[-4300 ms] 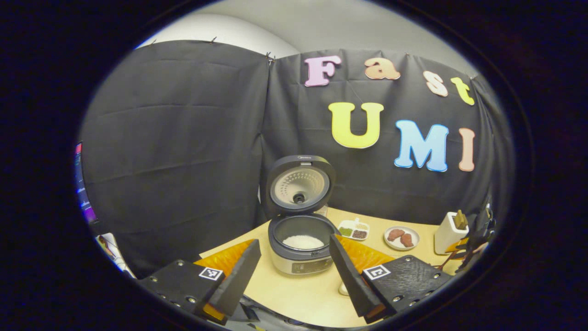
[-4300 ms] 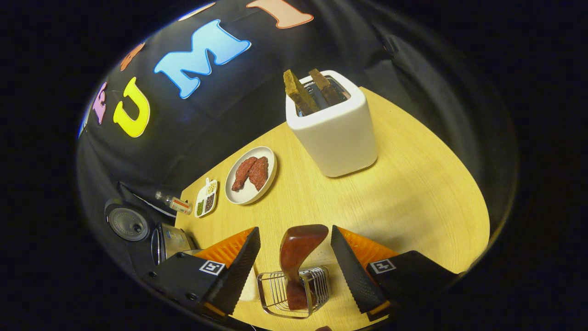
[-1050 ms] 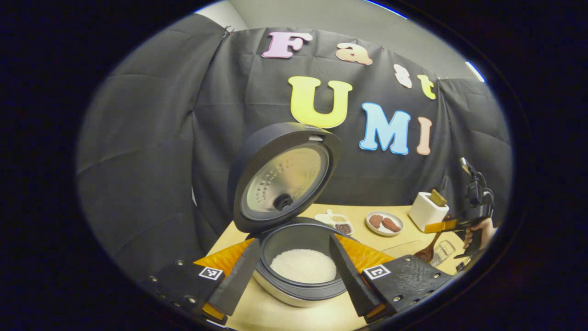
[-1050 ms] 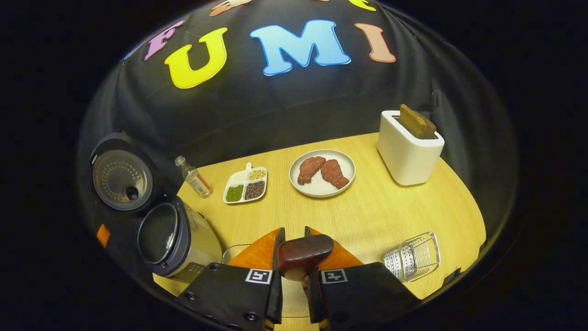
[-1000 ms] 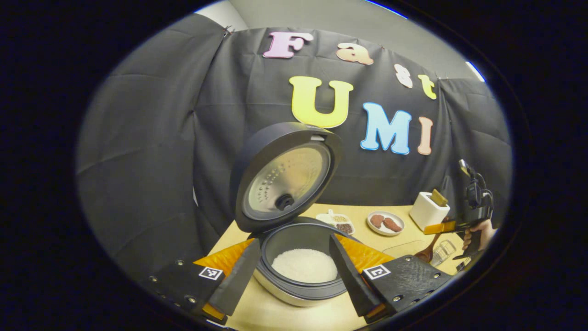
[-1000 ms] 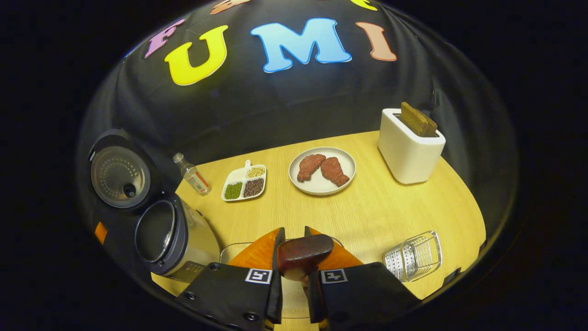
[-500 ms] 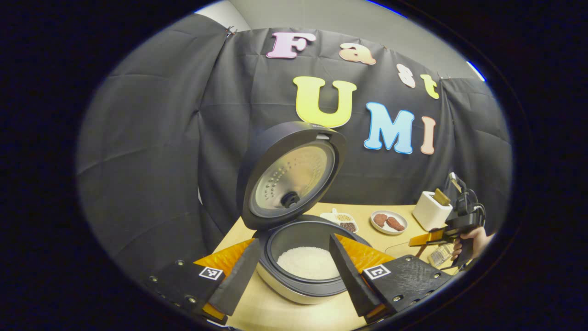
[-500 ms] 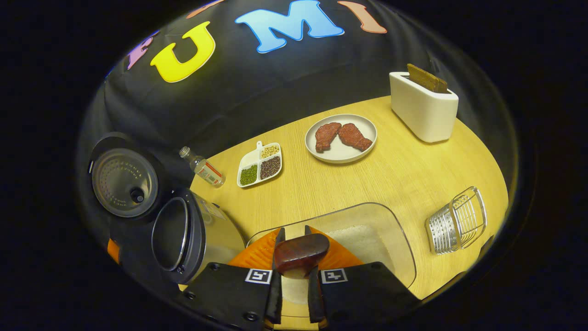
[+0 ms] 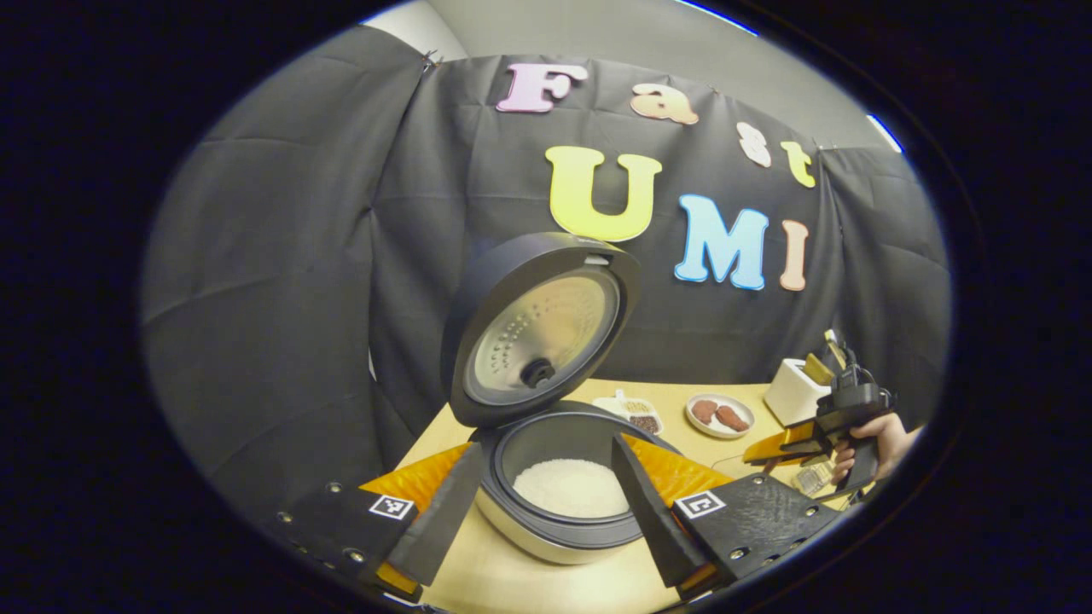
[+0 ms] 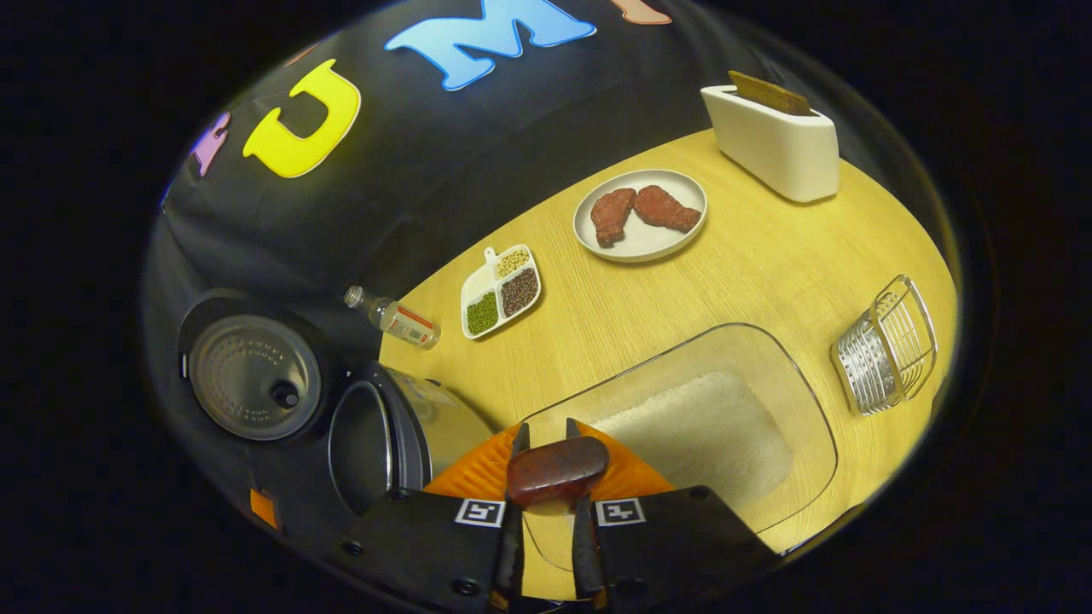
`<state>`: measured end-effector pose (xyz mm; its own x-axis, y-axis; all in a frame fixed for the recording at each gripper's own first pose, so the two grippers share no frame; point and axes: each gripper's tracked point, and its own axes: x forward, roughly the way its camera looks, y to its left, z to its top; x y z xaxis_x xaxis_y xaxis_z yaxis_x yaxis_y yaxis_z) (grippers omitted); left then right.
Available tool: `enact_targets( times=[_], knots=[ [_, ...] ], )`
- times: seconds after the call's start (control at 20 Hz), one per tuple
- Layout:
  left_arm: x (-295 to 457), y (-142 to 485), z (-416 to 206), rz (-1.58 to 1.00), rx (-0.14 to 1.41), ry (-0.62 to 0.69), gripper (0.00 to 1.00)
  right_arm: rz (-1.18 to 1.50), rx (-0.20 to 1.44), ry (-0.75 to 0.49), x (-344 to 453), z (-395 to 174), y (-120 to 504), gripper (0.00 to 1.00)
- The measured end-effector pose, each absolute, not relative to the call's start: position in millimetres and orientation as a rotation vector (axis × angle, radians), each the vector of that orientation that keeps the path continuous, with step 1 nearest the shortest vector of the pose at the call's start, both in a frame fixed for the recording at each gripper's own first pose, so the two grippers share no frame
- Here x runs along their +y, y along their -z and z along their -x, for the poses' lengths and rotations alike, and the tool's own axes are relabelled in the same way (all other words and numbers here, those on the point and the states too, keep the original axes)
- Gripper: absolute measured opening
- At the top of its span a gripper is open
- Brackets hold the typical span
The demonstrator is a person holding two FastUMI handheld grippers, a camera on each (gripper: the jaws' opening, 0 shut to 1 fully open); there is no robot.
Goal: Close the left gripper, press the button to open the rice cooker; take a wooden spoon from the chopstick holder with the right hand, scoop a spoonful of rice and pour it into the rice cooker, then put the wooden spoon back into the chopstick holder.
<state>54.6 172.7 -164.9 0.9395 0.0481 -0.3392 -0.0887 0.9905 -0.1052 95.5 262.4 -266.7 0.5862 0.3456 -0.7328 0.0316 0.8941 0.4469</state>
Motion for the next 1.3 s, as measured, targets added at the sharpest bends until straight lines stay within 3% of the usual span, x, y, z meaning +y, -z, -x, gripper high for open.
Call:
enact_targets(
  times=[0.3, 0.5, 0.55, 0.9, 1.3],
  knots=[
    [170.7, 161.6, -44.8, 0.107, 0.341, -0.074, 0.94, -0.542, 0.916, -0.165, 237.3, -93.9, 260.7, 0.24],
    [170.4, 162.5, -40.0, 0.092, 0.346, -0.083, 0.94, -0.623, 0.874, -0.098, 202.5, -97.7, 253.7, 0.21],
    [169.0, 163.3, -38.1, 0.092, 0.347, -0.082, 0.94, -0.649, 0.864, -0.088, 195.8, -98.7, 250.5, 0.24],
    [154.8, 157.2, -34.5, 0.065, 0.339, -0.070, 0.94, -0.820, 0.819, 0.021, 139.6, -97.4, 231.5, 0.24],
    [145.9, 158.4, -29.6, 0.066, 0.347, -0.082, 0.94, -1.050, 0.808, 0.026, 112.6, -108.2, 203.7, 0.24]
  ],
)
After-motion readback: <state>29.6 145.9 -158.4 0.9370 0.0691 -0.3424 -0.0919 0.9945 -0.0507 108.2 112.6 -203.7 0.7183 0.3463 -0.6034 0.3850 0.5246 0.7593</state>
